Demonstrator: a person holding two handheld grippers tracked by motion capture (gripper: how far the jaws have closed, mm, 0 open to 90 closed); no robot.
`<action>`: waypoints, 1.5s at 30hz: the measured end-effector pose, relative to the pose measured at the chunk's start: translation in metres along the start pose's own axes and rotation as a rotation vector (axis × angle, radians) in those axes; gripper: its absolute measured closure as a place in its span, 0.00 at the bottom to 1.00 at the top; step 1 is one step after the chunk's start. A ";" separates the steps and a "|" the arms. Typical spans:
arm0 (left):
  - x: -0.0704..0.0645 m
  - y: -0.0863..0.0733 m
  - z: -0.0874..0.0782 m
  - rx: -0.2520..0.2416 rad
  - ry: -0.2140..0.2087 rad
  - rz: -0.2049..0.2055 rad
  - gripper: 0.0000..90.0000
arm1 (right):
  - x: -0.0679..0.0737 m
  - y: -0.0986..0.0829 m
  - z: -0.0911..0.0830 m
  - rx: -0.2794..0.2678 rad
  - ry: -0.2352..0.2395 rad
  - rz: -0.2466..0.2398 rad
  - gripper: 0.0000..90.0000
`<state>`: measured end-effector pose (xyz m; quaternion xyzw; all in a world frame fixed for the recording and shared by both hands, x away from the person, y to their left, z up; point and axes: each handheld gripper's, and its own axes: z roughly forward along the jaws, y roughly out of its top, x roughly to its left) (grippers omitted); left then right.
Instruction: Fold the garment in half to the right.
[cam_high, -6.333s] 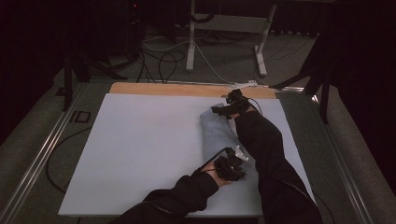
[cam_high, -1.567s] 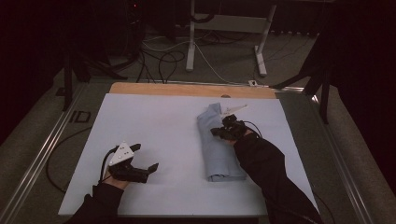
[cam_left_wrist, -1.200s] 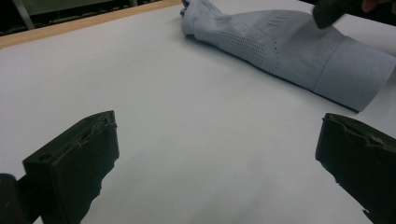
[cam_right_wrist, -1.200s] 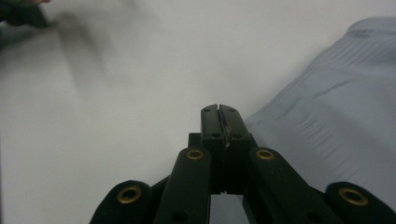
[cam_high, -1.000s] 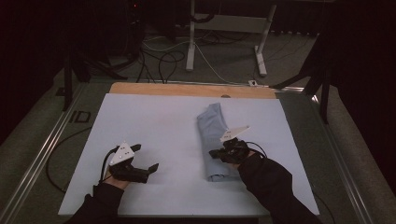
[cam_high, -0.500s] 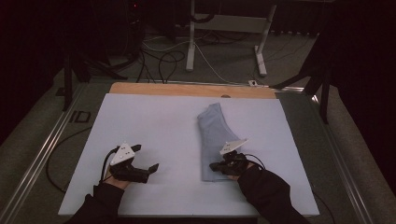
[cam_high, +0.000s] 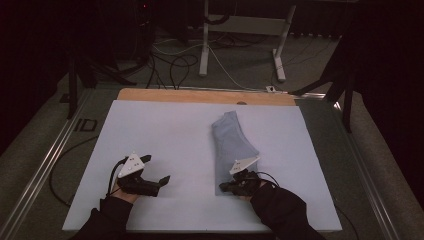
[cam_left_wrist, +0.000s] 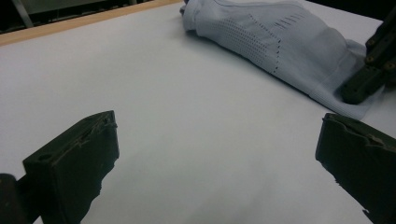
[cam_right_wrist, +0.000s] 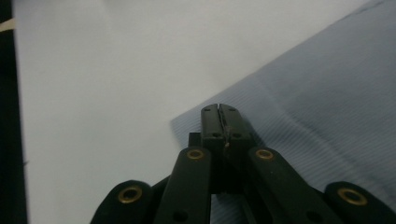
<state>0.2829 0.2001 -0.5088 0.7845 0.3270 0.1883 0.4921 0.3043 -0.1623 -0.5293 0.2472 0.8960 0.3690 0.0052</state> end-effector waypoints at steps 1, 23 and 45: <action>0.000 0.000 0.000 -0.001 -0.001 -0.003 0.00 | 0.001 -0.001 0.000 -0.002 0.005 -0.002 1.00; 0.003 0.002 -0.003 -0.010 0.005 -0.004 0.00 | -0.008 0.014 -0.026 -0.089 -0.046 -0.013 1.00; 0.015 0.016 -0.019 -0.025 -0.001 0.018 0.00 | -0.037 0.028 -0.058 -0.220 -0.086 0.032 0.10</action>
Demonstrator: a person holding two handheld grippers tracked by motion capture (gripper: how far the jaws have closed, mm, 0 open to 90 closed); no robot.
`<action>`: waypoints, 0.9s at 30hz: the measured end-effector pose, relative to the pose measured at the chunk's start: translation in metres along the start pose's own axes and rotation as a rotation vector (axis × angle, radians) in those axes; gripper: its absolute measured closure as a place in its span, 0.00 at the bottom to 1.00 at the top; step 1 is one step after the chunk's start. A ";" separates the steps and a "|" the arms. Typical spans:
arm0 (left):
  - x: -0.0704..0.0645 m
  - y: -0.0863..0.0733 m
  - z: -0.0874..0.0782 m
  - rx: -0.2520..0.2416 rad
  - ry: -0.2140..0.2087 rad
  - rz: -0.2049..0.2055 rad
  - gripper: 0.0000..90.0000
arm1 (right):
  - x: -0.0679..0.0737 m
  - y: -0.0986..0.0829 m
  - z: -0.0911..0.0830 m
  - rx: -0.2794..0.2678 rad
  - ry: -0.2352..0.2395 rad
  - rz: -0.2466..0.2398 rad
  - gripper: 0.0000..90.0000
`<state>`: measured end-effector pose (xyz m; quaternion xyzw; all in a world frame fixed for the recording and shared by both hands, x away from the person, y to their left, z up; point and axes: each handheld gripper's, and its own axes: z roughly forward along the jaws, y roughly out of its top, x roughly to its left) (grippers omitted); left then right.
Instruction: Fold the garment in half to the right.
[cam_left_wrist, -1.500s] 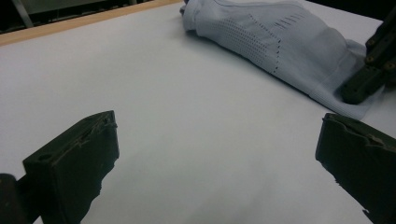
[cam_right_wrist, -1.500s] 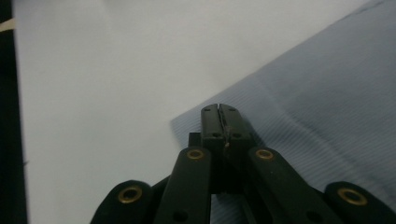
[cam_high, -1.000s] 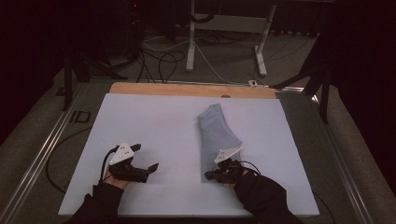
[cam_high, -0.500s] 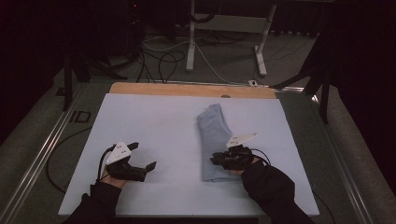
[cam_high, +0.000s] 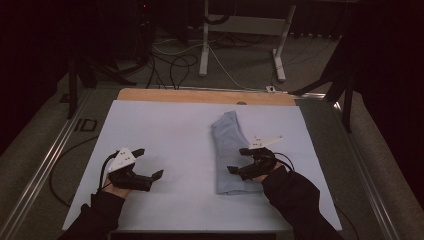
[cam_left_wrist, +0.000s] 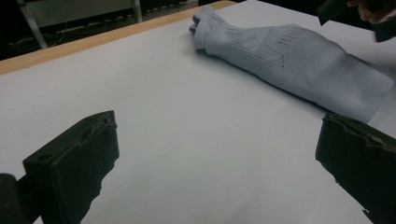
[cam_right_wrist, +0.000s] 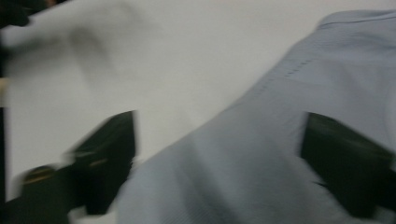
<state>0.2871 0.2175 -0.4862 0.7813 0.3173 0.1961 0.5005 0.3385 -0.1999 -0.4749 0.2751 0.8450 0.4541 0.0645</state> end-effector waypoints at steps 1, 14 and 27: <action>0.000 0.001 -0.001 -0.002 -0.017 0.000 0.00 | -0.002 0.000 -0.001 -0.008 -0.006 0.004 0.09; -0.001 0.006 -0.008 -0.010 -0.116 0.028 0.00 | -0.005 -0.007 -0.016 -0.067 -0.068 -0.022 0.09; 0.002 -0.007 -0.011 -0.011 -0.132 0.004 0.00 | -0.009 -0.045 -0.036 -0.101 -0.157 0.014 0.09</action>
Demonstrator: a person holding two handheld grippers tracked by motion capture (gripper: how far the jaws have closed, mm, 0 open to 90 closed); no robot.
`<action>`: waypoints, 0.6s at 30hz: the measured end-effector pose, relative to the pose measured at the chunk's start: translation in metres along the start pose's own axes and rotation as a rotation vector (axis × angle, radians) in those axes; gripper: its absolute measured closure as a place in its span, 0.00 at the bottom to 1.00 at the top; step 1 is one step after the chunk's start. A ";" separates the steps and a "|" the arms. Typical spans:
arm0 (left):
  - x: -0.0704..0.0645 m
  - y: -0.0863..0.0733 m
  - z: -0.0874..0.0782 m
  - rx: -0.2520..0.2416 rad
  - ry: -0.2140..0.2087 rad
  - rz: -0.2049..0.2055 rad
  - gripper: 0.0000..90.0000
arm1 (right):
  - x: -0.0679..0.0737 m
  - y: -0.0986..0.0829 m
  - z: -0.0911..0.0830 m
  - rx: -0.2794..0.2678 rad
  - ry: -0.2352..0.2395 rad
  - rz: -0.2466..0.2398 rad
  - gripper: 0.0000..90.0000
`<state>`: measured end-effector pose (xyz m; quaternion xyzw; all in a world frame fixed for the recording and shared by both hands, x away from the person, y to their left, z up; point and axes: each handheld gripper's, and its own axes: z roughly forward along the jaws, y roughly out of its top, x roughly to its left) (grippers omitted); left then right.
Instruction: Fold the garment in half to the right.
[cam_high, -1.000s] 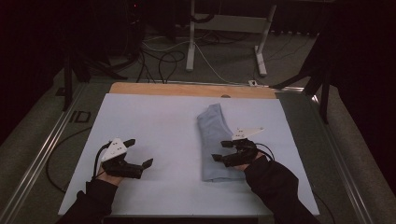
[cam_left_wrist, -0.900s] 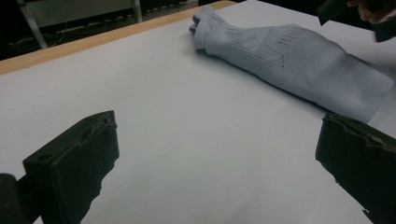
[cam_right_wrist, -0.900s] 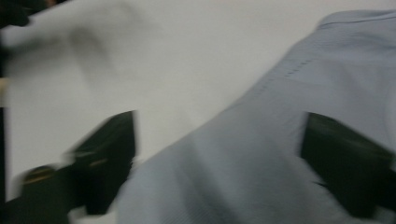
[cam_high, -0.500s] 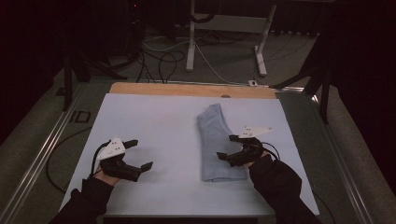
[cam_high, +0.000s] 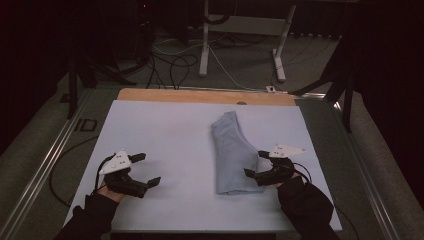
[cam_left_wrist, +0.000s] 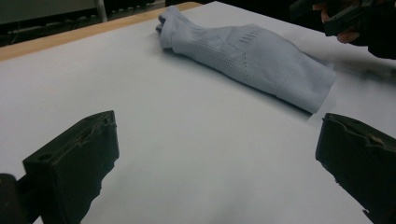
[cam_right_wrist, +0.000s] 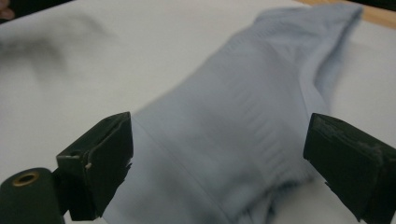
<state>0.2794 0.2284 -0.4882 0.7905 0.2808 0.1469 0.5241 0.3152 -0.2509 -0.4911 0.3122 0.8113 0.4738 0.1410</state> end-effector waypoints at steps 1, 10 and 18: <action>0.000 -0.002 -0.001 -0.002 0.000 -0.003 0.00 | -0.001 -0.004 -0.001 0.001 -0.006 -0.005 0.09; 0.004 -0.014 -0.008 0.017 0.029 0.005 0.00 | -0.006 -0.026 -0.013 0.013 -0.038 0.017 0.09; 0.005 -0.026 -0.017 0.004 0.048 -0.027 0.00 | -0.003 -0.047 -0.023 0.025 -0.080 0.045 0.09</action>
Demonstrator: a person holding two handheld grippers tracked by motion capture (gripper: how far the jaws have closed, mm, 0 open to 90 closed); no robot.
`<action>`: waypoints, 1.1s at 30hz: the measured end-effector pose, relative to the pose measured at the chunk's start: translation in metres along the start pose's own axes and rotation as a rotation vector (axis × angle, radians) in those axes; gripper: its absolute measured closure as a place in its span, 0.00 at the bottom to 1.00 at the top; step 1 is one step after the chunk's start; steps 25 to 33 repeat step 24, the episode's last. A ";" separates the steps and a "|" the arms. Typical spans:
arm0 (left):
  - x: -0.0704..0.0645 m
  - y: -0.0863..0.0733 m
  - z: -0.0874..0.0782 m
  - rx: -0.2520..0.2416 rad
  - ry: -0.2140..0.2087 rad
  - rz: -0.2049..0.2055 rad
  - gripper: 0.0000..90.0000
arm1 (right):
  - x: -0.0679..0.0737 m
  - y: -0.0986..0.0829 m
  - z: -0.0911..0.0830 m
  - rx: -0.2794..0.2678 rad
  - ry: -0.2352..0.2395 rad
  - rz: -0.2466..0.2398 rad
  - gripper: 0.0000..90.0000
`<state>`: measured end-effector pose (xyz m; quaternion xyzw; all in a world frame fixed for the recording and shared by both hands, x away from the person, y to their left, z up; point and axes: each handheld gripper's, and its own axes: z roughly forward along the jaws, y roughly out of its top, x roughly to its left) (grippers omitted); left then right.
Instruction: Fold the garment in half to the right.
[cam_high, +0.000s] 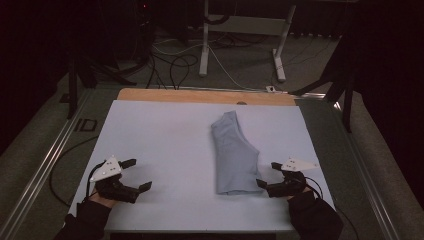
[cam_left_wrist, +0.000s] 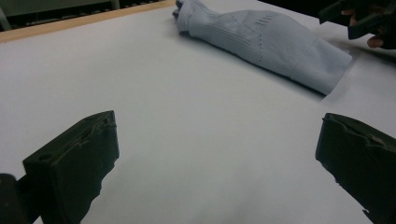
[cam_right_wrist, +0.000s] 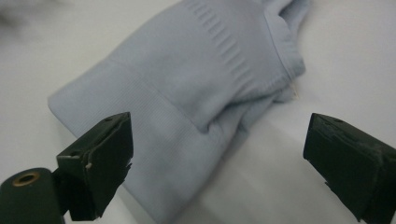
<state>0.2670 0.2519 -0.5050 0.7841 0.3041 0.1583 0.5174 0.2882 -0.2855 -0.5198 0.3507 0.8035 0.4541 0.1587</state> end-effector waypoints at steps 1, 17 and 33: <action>0.000 -0.002 -0.001 0.002 0.004 -0.003 0.00 | 0.000 0.000 0.000 0.000 0.000 0.000 0.09; 0.004 -0.008 -0.004 -0.024 0.040 -0.032 0.00 | 0.011 -0.016 -0.012 -0.003 -0.079 -0.001 0.09; 0.001 -0.008 -0.001 -0.018 0.029 -0.023 0.00 | 0.013 -0.015 -0.009 0.001 -0.059 -0.005 0.10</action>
